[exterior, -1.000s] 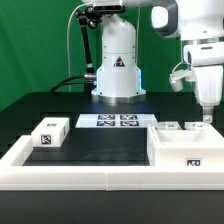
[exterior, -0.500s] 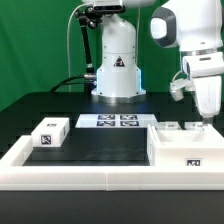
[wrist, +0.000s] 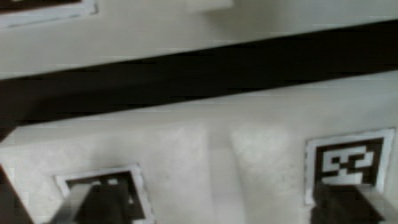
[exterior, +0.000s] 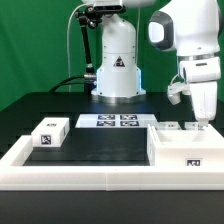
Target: Assemble cabinet
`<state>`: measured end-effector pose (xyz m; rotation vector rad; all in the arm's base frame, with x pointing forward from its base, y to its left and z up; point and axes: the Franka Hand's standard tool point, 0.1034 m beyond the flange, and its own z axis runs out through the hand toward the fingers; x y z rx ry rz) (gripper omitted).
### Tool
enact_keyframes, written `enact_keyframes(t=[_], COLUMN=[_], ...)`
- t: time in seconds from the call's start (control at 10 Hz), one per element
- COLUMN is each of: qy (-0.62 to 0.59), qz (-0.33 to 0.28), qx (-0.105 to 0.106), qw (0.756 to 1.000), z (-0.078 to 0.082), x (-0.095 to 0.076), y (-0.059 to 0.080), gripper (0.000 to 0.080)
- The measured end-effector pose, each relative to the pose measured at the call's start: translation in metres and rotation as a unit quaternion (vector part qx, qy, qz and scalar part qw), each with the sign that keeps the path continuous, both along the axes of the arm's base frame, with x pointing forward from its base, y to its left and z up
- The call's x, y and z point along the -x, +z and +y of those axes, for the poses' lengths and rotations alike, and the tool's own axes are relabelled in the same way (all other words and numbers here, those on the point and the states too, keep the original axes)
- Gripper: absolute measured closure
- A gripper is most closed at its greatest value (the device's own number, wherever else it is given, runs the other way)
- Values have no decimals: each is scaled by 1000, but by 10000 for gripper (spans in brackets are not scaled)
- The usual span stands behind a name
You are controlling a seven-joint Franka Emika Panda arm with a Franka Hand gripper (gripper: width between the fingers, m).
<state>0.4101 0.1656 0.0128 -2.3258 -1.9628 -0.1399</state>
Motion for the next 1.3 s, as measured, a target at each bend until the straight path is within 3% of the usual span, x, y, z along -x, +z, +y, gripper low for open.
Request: enact_keyframes(t=[0.2, 0.3, 0.4, 1.0, 1.3], qy=[0, 0, 0, 0, -1], qz=[3, 4, 3, 3, -3], qx=[0, 0, 0, -1, 9], qw=[1000, 1000, 1000, 1000, 1000], z=[0, 0, 0, 0, -8], x=[2, 2, 2, 2, -5], y=[-2, -3, -3, -3, 13], gripper=[602, 602, 731, 731, 729])
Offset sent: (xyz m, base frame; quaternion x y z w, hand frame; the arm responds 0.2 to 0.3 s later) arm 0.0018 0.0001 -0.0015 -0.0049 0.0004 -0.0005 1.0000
